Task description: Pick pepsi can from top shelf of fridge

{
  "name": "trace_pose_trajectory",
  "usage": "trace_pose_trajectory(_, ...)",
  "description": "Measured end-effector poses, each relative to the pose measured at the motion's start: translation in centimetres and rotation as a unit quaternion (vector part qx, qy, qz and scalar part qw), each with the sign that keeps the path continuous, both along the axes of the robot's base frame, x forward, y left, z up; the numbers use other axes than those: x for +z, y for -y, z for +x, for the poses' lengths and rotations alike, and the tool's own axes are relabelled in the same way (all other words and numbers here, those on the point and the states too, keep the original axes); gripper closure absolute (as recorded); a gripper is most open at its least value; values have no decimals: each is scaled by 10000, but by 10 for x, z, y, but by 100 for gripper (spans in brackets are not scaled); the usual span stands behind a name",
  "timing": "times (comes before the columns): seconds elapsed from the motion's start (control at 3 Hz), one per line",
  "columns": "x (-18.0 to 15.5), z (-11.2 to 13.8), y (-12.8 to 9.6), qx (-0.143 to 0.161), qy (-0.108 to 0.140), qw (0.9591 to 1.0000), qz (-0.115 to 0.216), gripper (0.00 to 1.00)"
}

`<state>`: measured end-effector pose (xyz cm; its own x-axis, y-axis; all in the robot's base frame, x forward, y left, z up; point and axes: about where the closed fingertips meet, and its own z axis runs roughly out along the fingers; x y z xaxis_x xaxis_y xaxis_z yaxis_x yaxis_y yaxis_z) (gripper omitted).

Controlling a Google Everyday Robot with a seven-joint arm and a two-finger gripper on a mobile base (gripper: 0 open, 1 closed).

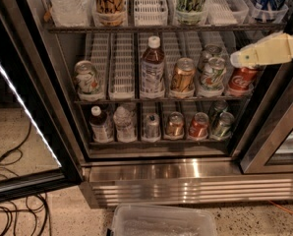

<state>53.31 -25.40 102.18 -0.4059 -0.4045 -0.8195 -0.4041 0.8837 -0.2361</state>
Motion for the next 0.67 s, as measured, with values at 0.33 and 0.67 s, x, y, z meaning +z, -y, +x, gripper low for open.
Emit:
trace_pose_trajectory(0.33,14,20,3,-79,430,9988,199,0)
trace_pose_trajectory(0.67,28,38,-3,41,808,9963,295,0)
